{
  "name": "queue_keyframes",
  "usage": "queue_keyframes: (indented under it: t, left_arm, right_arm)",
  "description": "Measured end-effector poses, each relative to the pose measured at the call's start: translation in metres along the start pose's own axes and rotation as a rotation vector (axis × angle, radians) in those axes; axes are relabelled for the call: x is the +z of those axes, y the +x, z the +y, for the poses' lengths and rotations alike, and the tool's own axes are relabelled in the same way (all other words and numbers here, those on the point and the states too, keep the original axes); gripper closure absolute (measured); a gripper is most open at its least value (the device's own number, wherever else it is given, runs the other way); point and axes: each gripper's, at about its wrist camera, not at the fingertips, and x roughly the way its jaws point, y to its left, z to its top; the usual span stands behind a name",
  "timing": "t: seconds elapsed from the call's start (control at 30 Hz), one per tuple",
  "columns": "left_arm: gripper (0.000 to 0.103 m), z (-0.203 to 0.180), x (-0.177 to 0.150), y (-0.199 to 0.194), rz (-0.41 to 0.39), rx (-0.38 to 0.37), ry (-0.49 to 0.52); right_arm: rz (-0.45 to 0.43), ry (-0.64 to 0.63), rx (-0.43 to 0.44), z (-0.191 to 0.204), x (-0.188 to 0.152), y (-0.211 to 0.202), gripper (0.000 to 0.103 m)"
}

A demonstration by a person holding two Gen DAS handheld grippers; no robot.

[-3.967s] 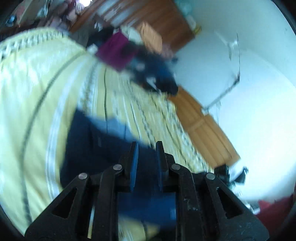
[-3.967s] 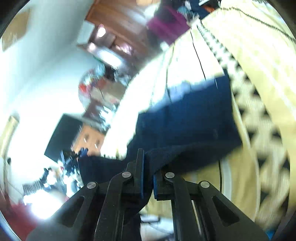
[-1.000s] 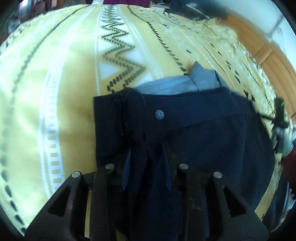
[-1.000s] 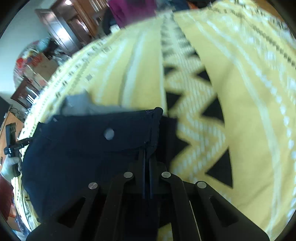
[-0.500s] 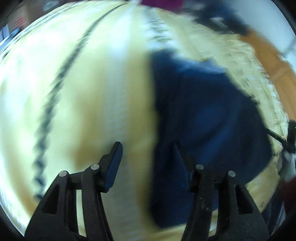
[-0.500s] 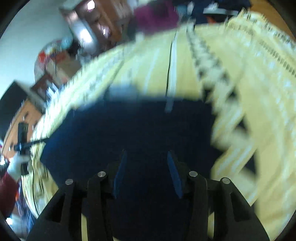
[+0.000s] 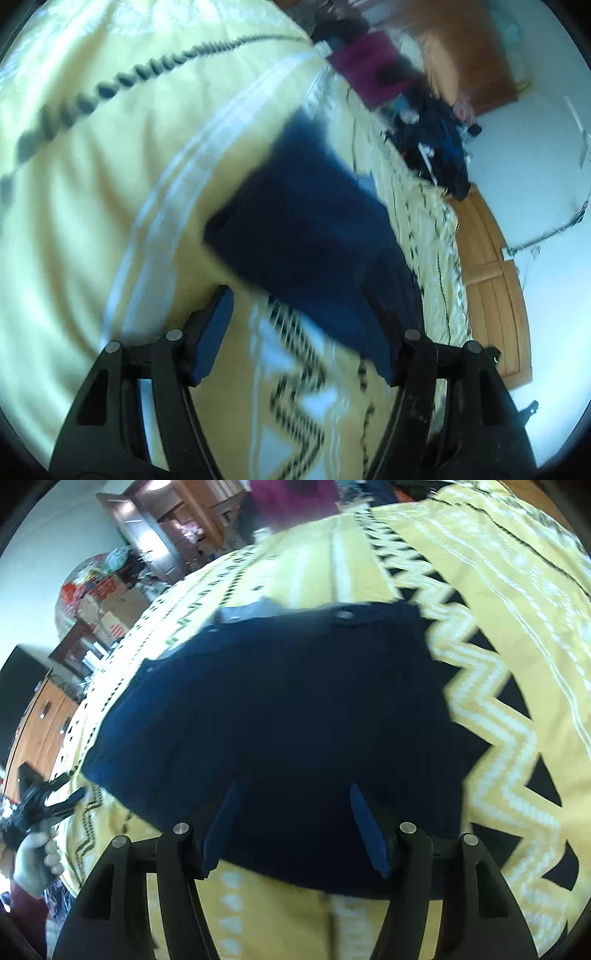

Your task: Fold small clothes

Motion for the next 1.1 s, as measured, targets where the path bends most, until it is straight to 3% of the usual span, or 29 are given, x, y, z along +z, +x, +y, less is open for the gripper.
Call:
queue_keyframes:
  t: [0.2, 0.27, 0.3, 0.33, 0.47, 0.53, 0.67, 0.73, 0.83, 0.93, 1.0, 1.03, 1.07, 1.1]
  left_arm:
    - [0.042, -0.012, 0.014, 0.038, -0.099, 0.025, -0.001]
    - [0.061, -0.021, 0.016, 0.038, -0.132, -0.007, 0.022]
    - [0.074, -0.029, 0.017, 0.037, -0.145, 0.001, 0.052]
    - [0.081, -0.038, 0.017, 0.035, -0.16, 0.016, 0.1]
    - [0.083, -0.073, 0.006, 0.031, -0.187, 0.048, 0.303]
    - [0.083, -0.083, 0.002, 0.036, -0.178, 0.048, 0.371]
    - [0.083, -0.084, 0.001, 0.051, -0.147, 0.041, 0.404]
    - [0.083, -0.084, 0.0, 0.053, -0.146, 0.049, 0.421]
    - [0.082, -0.087, 0.002, 0.057, -0.143, 0.05, 0.442]
    - [0.082, -0.089, 0.004, 0.066, -0.126, 0.045, 0.454]
    - [0.082, -0.092, 0.001, 0.068, -0.112, 0.037, 0.463]
    - [0.082, -0.095, 0.002, 0.07, -0.106, 0.029, 0.467]
    - [0.082, -0.1, 0.003, 0.069, -0.103, 0.015, 0.476]
    - [0.082, -0.109, 0.002, 0.068, -0.098, -0.011, 0.498]
  right_arm:
    - [-0.03, -0.121, 0.056, 0.068, 0.029, -0.002, 0.034]
    - [-0.023, -0.149, 0.091, 0.096, 0.049, 0.007, 0.033]
    - [-0.017, -0.17, 0.109, 0.112, 0.062, 0.015, 0.032]
    - [-0.01, -0.187, 0.127, 0.129, 0.075, 0.026, 0.032]
    - [0.089, -0.245, 0.278, 0.204, 0.133, 0.089, 0.028]
    - [0.208, -0.259, 0.373, 0.245, 0.16, 0.136, 0.023]
    - [0.437, -0.337, 0.337, 0.306, 0.178, 0.219, 0.022]
    - [0.494, -0.377, 0.245, 0.324, 0.176, 0.247, 0.022]
    - [0.595, -0.427, 0.182, 0.348, 0.162, 0.274, 0.022]
    - [0.615, -0.498, 0.149, 0.367, 0.148, 0.282, 0.022]
    - [0.599, -0.54, 0.113, 0.372, 0.144, 0.29, 0.032]
    - [0.587, -0.563, 0.099, 0.372, 0.143, 0.294, 0.048]
    - [0.569, -0.56, 0.086, 0.367, 0.143, 0.297, 0.056]
    - [0.543, -0.524, 0.116, 0.357, 0.146, 0.294, 0.072]
